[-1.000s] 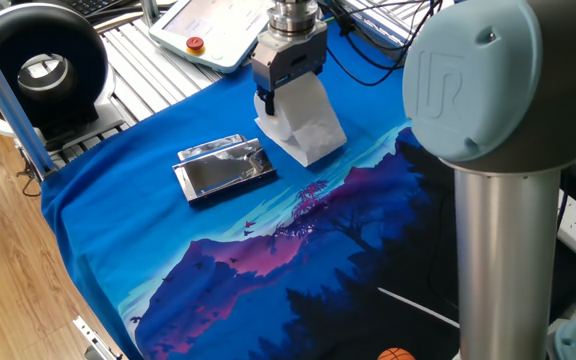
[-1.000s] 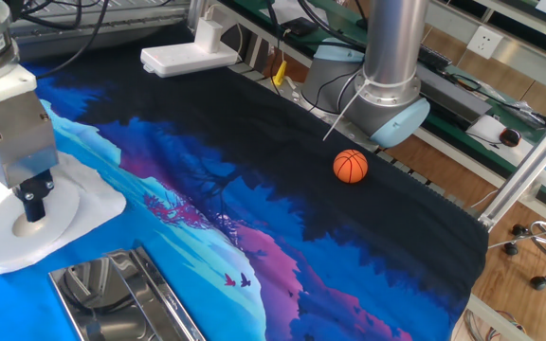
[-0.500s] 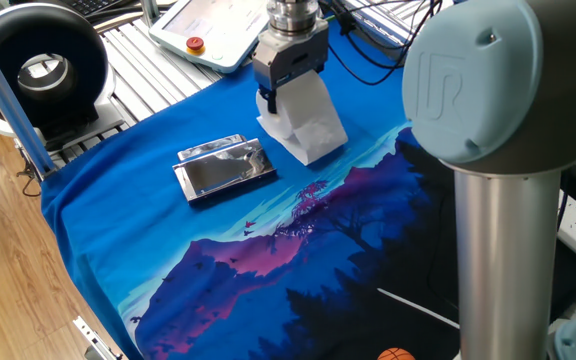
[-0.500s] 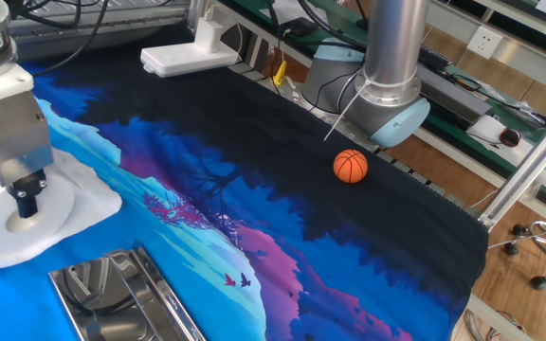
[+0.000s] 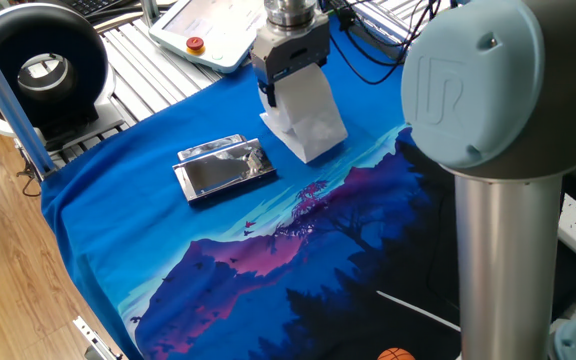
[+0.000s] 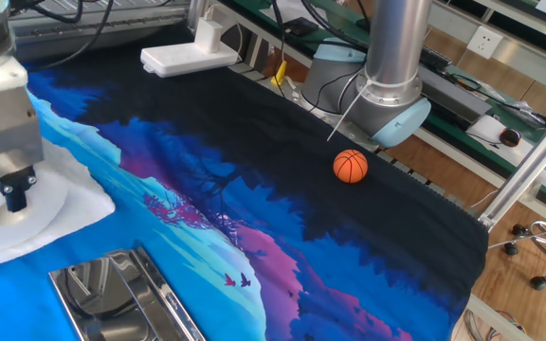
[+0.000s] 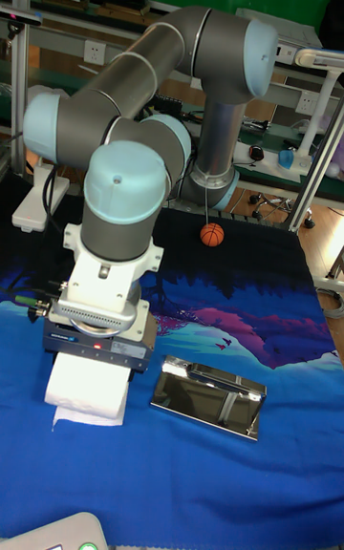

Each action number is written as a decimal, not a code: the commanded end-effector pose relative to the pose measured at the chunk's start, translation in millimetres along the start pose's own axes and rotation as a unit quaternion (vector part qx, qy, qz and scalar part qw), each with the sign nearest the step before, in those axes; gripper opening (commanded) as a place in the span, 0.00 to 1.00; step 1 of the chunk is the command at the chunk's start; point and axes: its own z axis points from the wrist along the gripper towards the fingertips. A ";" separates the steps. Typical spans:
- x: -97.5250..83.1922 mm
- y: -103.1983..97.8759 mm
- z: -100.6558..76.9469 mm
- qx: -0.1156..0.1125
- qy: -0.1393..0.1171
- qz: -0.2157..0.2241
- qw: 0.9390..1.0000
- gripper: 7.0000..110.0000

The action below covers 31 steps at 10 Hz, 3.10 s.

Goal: Put the toilet paper on its holder

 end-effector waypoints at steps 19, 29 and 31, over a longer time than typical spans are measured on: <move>31.3 82.2 0.4 -0.035 0.045 0.023 0.998 0.00; 56.0 96.7 2.1 -0.048 0.067 0.032 0.996 0.00; 55.6 100.2 1.3 -0.053 0.064 0.034 0.996 0.00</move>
